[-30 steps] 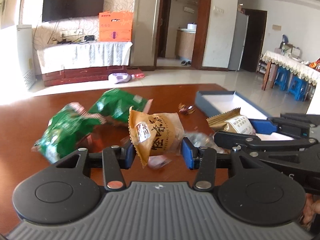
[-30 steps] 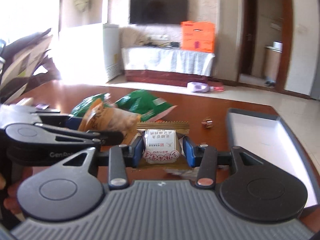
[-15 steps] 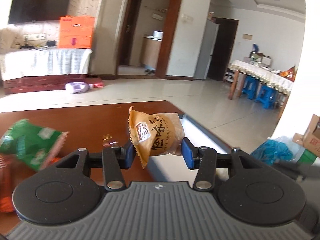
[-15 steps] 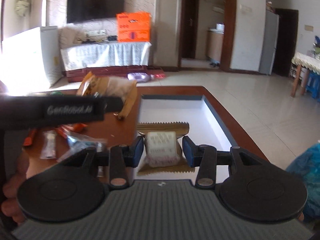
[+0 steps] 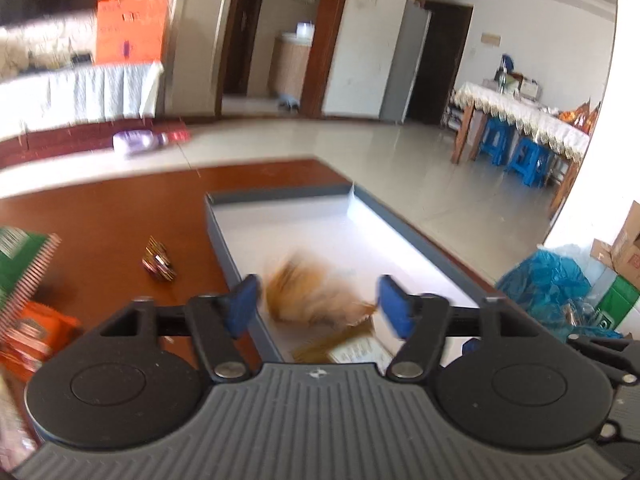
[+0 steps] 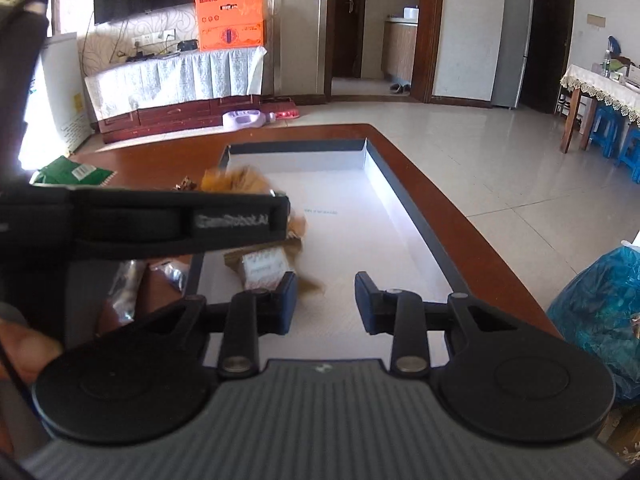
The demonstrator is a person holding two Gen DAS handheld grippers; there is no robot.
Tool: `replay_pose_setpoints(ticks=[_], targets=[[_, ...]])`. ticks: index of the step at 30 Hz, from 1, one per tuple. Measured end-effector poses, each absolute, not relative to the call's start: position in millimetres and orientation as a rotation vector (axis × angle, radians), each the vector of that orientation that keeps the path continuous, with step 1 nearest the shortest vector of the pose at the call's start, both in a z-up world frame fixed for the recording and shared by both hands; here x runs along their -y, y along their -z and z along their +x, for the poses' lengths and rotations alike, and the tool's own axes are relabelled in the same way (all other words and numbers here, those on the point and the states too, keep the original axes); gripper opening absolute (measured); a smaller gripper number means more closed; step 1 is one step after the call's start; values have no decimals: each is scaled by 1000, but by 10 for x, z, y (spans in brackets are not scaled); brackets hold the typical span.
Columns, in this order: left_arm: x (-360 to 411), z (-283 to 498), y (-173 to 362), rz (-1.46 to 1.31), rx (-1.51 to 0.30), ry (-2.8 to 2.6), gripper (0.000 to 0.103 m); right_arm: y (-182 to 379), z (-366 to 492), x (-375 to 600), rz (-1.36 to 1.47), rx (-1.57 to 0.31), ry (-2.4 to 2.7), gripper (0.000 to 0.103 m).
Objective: Organize snacks
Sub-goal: 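Carry both packets over the white box and open both grippers, then move both tools back over the table toward the clear nut bag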
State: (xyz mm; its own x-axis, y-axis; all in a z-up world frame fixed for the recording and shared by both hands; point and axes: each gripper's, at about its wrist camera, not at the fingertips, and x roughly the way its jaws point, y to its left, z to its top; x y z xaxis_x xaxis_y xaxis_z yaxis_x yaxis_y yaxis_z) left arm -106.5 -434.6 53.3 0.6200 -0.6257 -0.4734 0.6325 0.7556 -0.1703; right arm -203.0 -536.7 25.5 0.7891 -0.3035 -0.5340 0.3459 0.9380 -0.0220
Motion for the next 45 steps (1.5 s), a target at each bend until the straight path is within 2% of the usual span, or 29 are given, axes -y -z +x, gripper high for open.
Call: replay_pose_setpoints(ticks=[1, 5, 10, 16, 20, 23, 30, 31, 32, 35, 39, 42, 45], targets=[[4275, -1104, -580, 10, -509, 715, 86, -262, -2055, 5344, 79, -552, 348, 36], [3824, -1212, -757, -21, -466, 684, 86, -348, -2162, 5234, 60, -499, 327, 36], [3094, -1247, -769, -34, -492, 520, 85, -459, -2184, 4934, 50, -422, 170, 37], [2372, -1357, -599, -11, -563, 382, 85, -343, -2007, 4438, -55, -521, 24, 35], [2173, -1404, -396, -57, -644, 389, 85, -253, -1891, 4422, 3, -598, 18, 35], [2203, -1365, -297, -31, -658, 397, 83, -215, -1831, 4433, 49, -623, 26, 49], [2302, -1117, -195, -36, -706, 403, 83, -213, -1724, 4455, 150, -630, -6, 55], [2317, -1102, -190, -12, -700, 394, 79, -217, -1728, 4445, 145, -624, -9, 55], [2335, -1084, -192, 21, -693, 371, 71, -220, -1722, 4427, 127, -623, 3, 55], [2298, -1039, -197, 47, -683, 333, 54, -190, -1693, 4446, 155, -635, -3, 55], [2186, -1031, -195, 32, -683, 336, 54, -146, -1575, 4421, 174, -651, 1, 59], [2073, -1022, -183, -45, -691, 400, 65, -149, -1497, 4372, 176, -646, 30, 68], [2058, -997, -181, -27, -690, 402, 67, -156, -1424, 4321, 184, -636, 73, 75]])
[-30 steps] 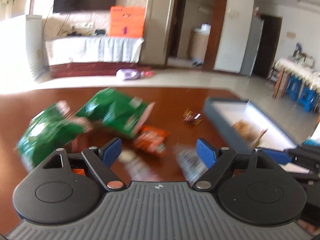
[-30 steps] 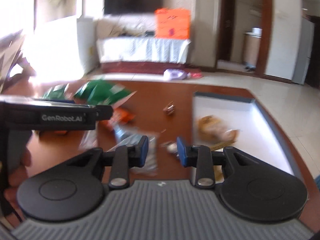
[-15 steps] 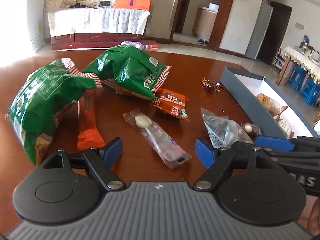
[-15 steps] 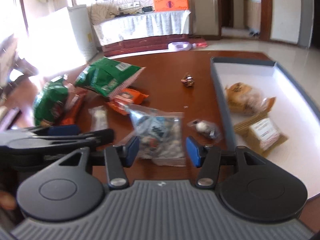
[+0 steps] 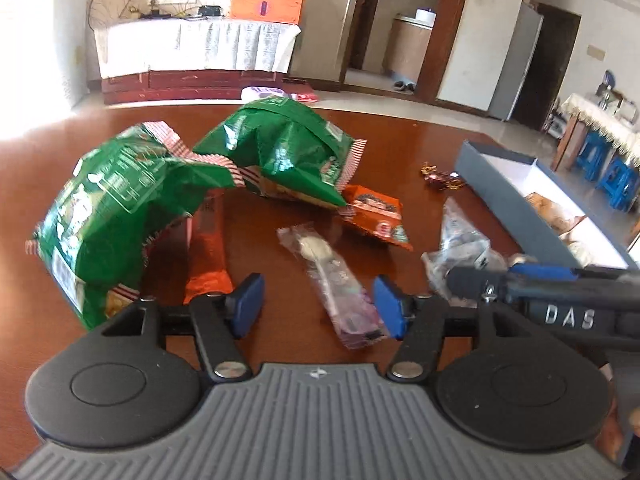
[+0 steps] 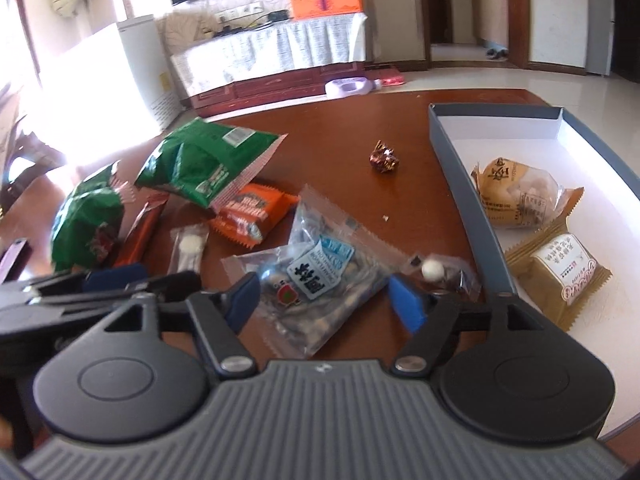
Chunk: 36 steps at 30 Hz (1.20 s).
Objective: Organize snacks
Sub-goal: 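Move both tools back over the table toward the clear nut bag, then grasp the clear nut bag with blue label with the right gripper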
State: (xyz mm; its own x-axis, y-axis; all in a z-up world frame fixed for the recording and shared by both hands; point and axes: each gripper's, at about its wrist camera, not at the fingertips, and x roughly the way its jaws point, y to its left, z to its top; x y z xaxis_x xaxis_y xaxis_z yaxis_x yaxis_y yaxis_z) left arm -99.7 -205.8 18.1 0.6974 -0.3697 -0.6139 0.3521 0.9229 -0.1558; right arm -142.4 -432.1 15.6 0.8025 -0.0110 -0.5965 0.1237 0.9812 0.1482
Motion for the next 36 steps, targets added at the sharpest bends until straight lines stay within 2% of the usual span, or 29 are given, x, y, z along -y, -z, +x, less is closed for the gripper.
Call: replay_pose_setpoints(ticks=[9, 12, 19, 24, 26, 27, 28, 36], targets=[[2100, -922, -176, 46, -690, 420, 65, -109, -1199, 4243, 118, -608, 115, 77], [2100, -927, -167, 50, -688, 434, 67, -110, -1130, 4236, 86, -595, 104, 81], [2092, -932, -182, 31, -698, 439, 70, -147, -1010, 4322, 217, -642, 122, 87], [2165, -965, -168, 65, -692, 453, 73, -86, -931, 4252, 146, -618, 85, 85], [2159, -951, -167, 56, -693, 456, 74, -71, -945, 4206, 114, -598, 32, 59], [2164, -947, -168, 54, -693, 457, 74, -79, -948, 4195, 115, -598, 6, 38], [2166, -945, -166, 54, -693, 458, 74, -89, -950, 4183, 112, -604, -14, 31], [2222, -858, -169, 21, -699, 475, 74, -219, -1180, 4264, 149, -602, -49, 27]])
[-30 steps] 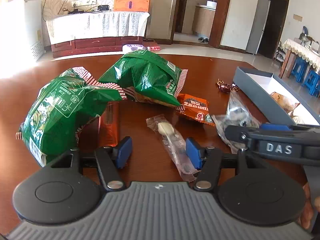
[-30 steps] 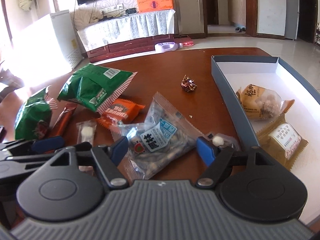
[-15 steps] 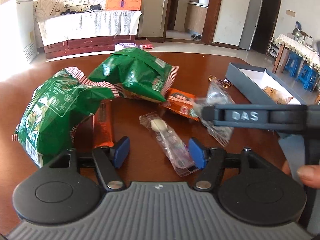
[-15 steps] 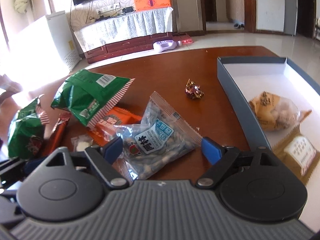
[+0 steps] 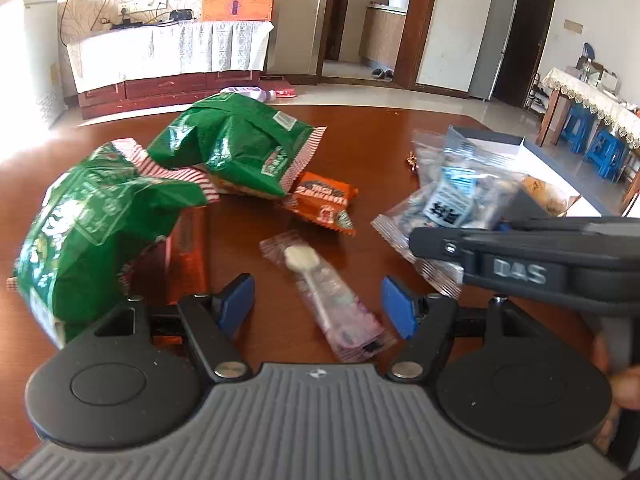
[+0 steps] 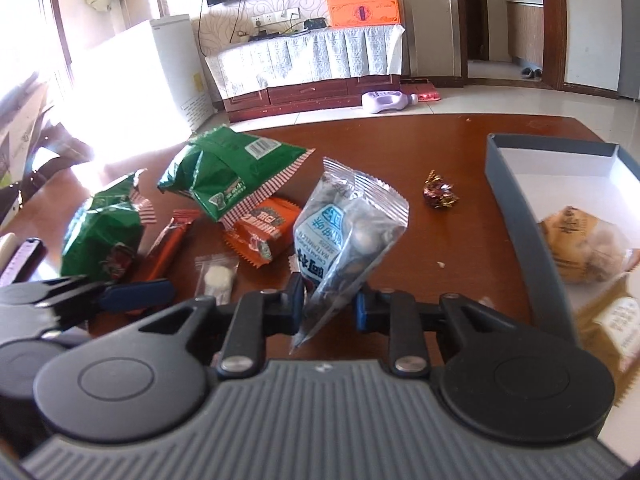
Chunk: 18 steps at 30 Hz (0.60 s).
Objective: Organize snacks
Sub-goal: 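Grasp the clear nut bag with blue label with the right gripper, then grasp the clear spoon packet with the left gripper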
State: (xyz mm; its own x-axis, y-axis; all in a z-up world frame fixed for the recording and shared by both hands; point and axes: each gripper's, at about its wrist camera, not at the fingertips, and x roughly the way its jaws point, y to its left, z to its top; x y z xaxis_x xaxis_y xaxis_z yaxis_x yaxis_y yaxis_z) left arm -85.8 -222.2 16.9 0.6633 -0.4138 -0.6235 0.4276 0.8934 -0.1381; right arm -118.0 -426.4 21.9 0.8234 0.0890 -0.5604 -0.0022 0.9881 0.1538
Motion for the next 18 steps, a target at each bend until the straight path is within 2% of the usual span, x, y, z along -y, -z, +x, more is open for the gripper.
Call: replay_pose_setpoints(ticks=[3, 4, 6, 7, 9, 11, 14, 18], targets=[[2264, -854, -159, 1, -698, 480, 73, -301, -1284, 4282, 148, -594, -49, 27], [2275, -858, -157, 0, -693, 478, 68, -322, -1308, 4287, 146, -591, -50, 27], [2291, -865, -154, 4, -684, 465, 48, -367, -1342, 4299, 147, -584, -53, 27], [2286, -859, -151, -4, -685, 468, 35, -391, -1354, 4298, 145, -581, -56, 27], [2250, -838, -148, -31, -687, 469, 30, -438, -1380, 4273, 128, -571, -66, 27], [2227, -822, -143, -39, -687, 460, 20, -469, -1403, 4245, 104, -565, -75, 27], [2212, -809, -145, -44, -684, 442, 13, -494, -1428, 4224, 83, -568, -89, 27], [2175, -851, -164, -30, -668, 399, 9, -546, -1467, 4246, 74, -565, -90, 27]])
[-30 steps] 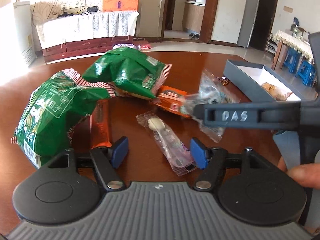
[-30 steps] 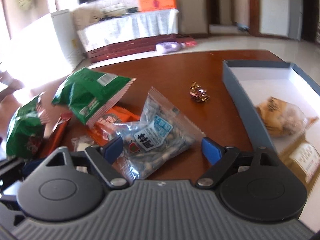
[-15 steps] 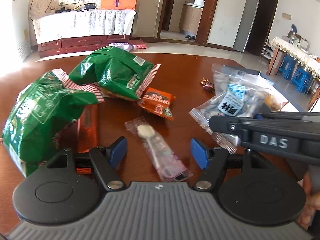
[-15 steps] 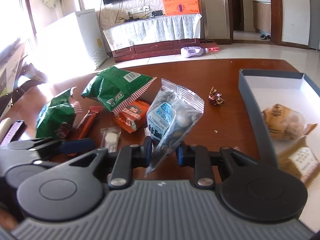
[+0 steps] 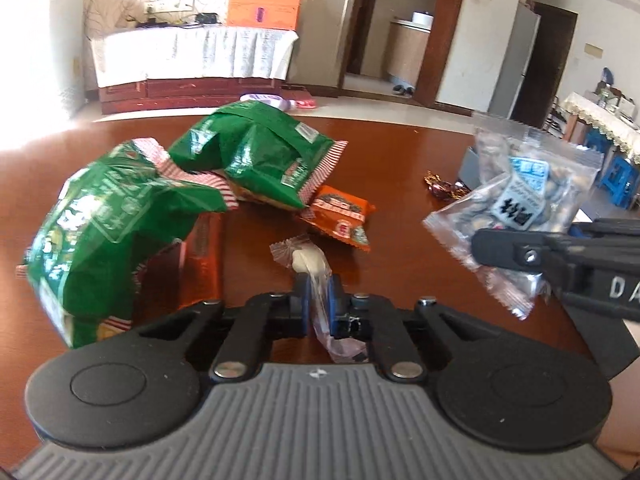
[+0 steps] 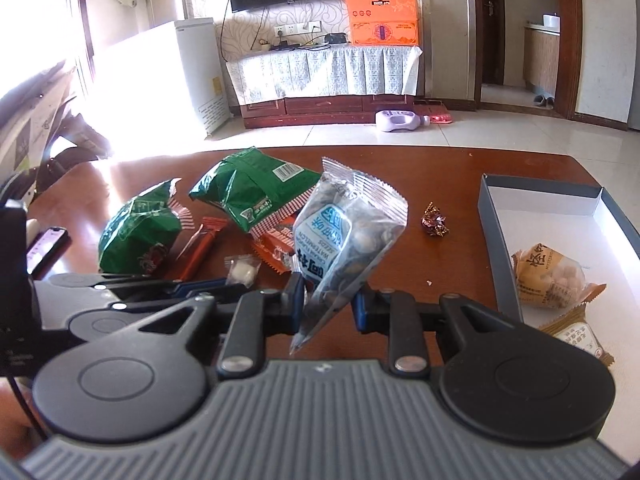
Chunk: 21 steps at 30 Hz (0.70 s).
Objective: Organize snacks
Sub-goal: 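Grasp the clear spoon packet with the left gripper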
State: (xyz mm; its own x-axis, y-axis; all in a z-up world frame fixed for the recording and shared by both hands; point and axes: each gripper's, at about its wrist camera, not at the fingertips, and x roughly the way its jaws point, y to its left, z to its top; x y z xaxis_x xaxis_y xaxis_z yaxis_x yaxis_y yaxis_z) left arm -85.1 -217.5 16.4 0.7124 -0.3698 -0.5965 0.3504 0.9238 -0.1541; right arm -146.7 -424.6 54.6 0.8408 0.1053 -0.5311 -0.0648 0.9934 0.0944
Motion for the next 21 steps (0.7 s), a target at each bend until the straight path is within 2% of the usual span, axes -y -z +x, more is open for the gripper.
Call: replay_pose_setpoints(ticks=[21], targets=[[2261, -1071, -479, -17, -614, 409, 9, -832, -1731, 4231, 61, -492, -116, 27]])
